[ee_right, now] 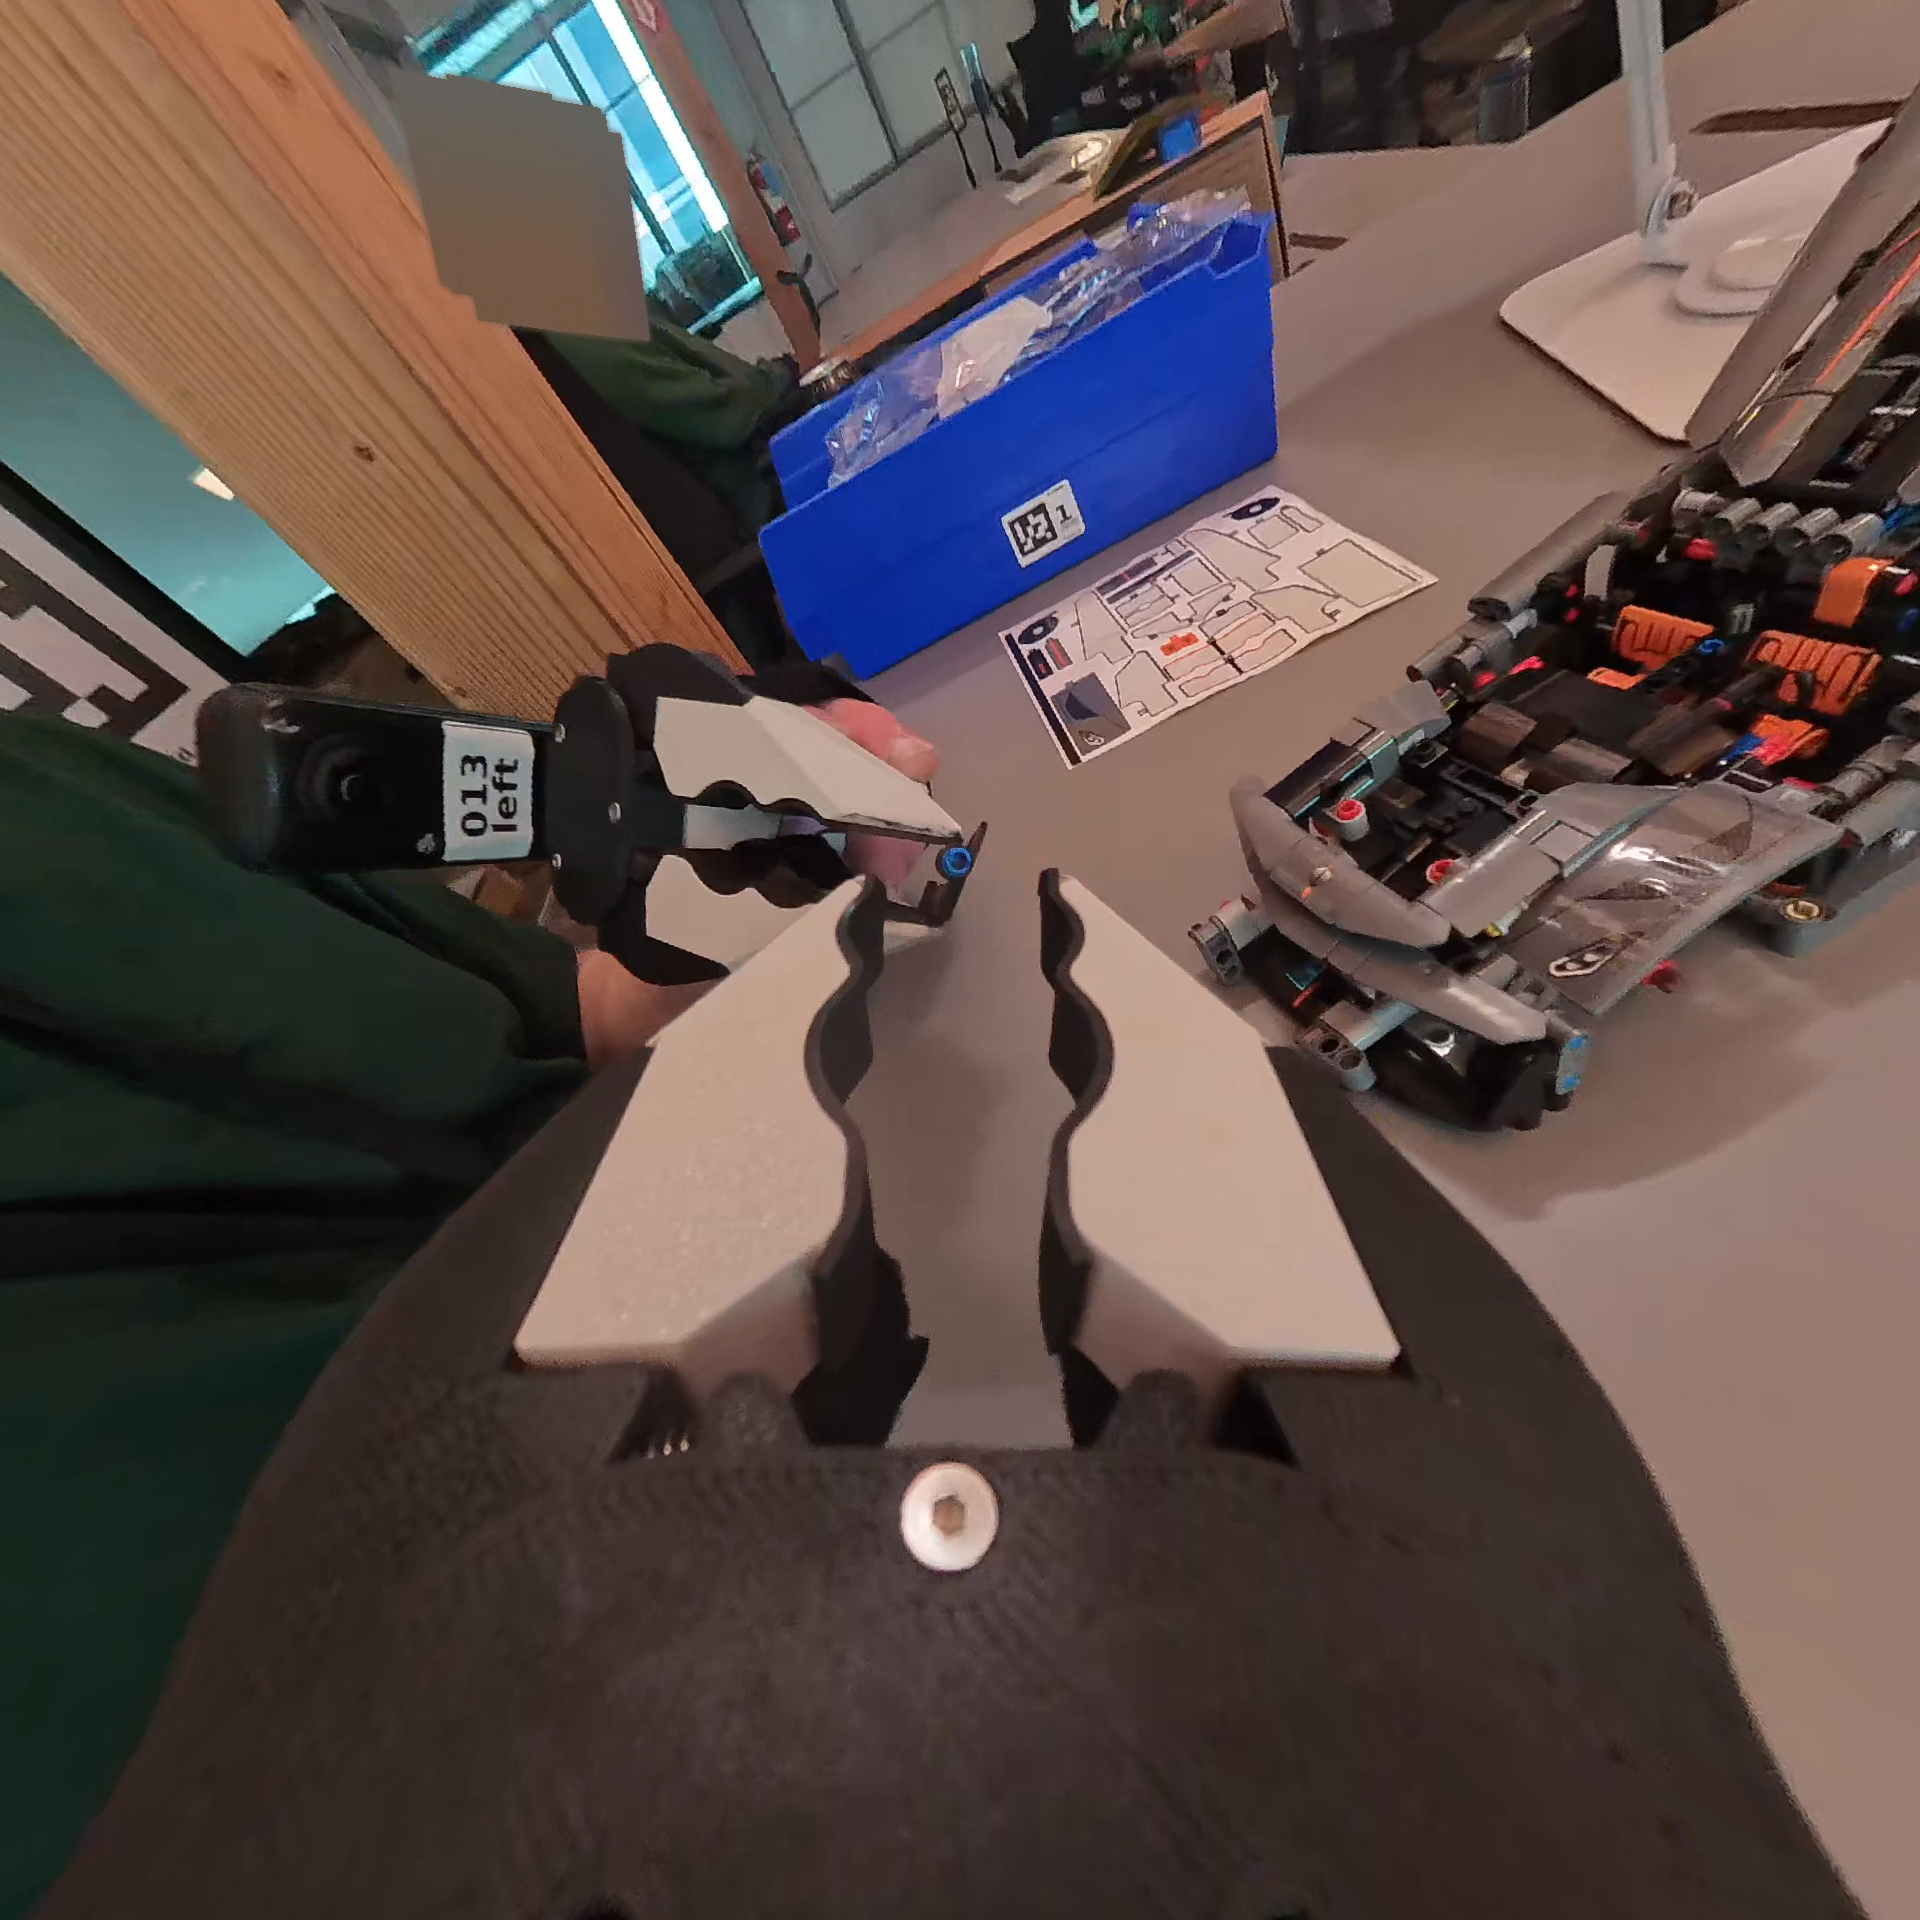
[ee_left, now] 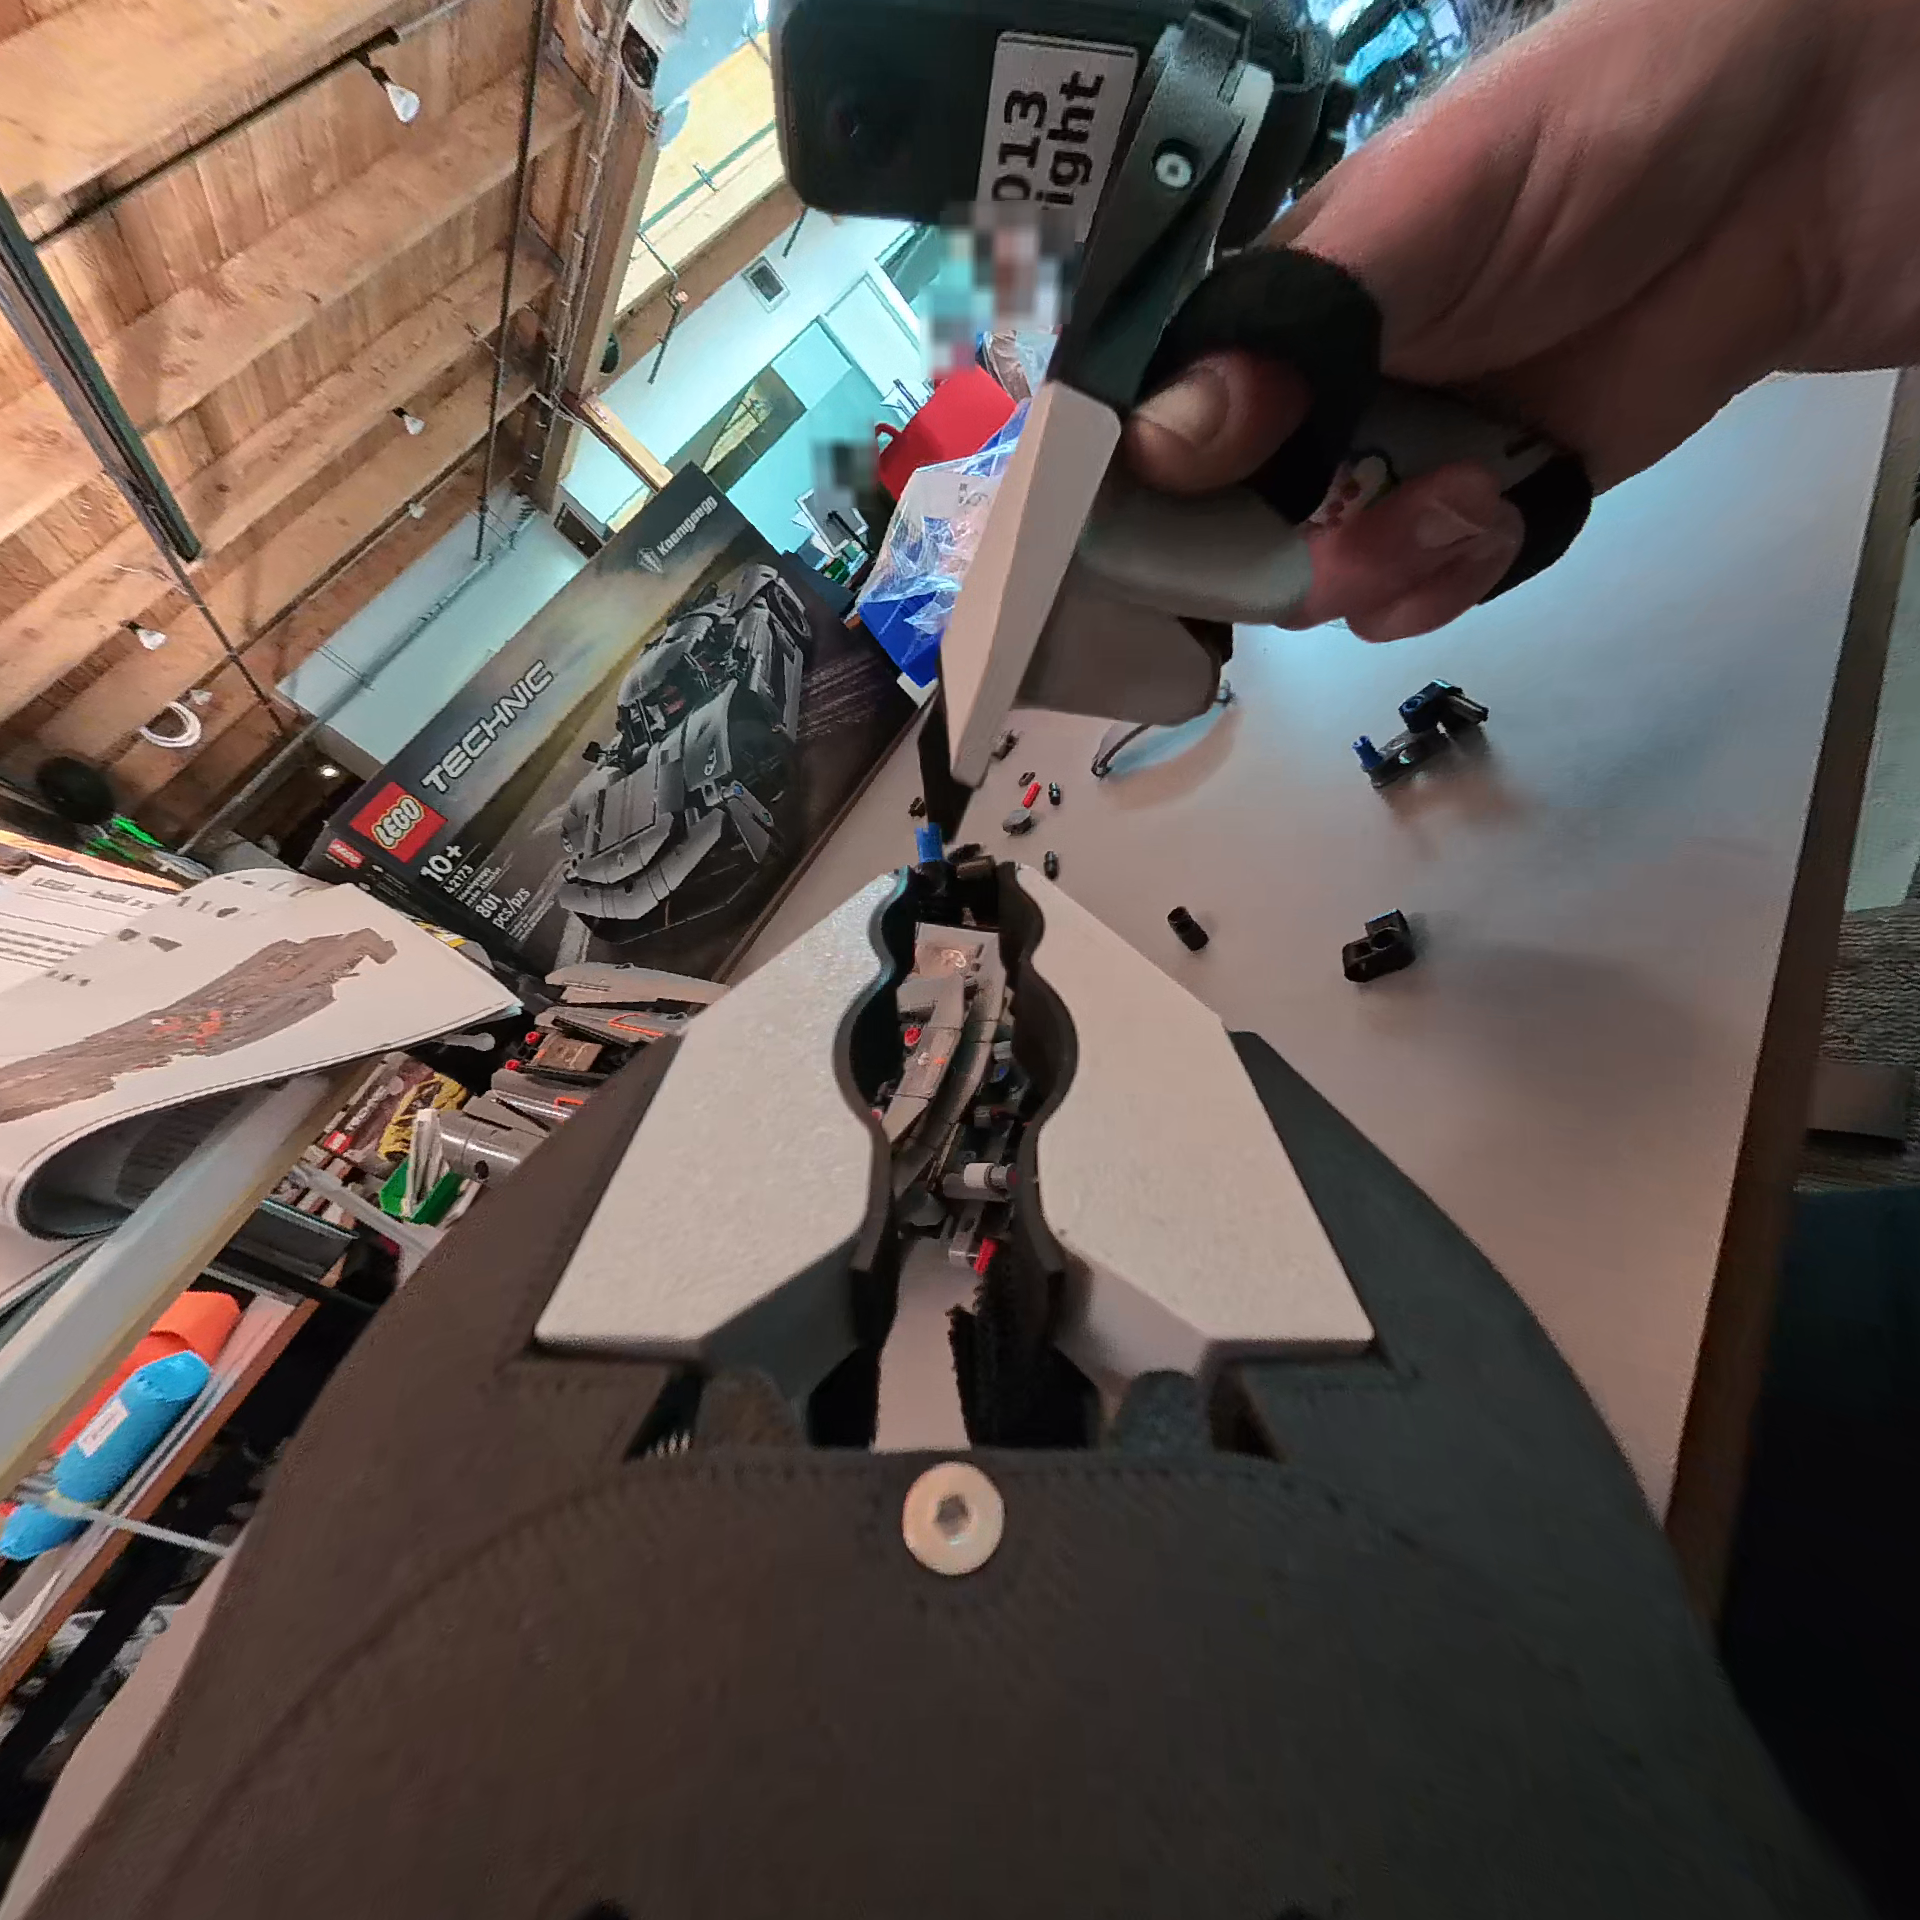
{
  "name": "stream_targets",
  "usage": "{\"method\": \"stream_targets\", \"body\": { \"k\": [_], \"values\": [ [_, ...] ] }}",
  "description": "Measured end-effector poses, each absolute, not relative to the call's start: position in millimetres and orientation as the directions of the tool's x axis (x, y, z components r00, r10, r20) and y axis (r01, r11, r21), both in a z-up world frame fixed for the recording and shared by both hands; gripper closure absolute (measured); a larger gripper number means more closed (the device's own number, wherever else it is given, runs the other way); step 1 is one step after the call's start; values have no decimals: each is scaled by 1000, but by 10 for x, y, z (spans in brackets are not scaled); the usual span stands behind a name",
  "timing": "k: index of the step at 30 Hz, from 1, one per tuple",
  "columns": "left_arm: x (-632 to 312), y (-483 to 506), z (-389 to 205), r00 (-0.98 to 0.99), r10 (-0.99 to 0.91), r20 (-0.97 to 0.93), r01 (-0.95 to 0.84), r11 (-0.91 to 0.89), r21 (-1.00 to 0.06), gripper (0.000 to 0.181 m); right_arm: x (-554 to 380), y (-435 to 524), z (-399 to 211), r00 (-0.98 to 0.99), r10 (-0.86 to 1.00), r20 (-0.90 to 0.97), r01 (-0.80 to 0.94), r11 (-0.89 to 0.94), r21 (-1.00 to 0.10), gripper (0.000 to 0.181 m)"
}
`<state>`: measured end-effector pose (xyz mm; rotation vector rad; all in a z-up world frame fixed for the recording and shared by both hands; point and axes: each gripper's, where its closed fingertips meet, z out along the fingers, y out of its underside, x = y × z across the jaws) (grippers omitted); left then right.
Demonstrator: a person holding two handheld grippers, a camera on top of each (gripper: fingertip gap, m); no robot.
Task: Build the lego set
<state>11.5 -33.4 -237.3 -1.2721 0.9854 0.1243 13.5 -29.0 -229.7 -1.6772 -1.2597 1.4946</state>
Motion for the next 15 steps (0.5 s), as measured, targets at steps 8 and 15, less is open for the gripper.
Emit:
{"method": "stream_targets", "body": {
  "k": [8, 15],
  "values": [
    [127, -350, -2372, 577, -366, -731, -629, 372, -683, 168, 6, -403, -2389, -86, 896, -436, 329, -388, -861, 173],
    [95, -442, -2260, 621, -433, -654, -512, 408, -756, 168, 45, -389, -2336, -91, 919, -384, 311, -340, -888, 176]
  ]
}}
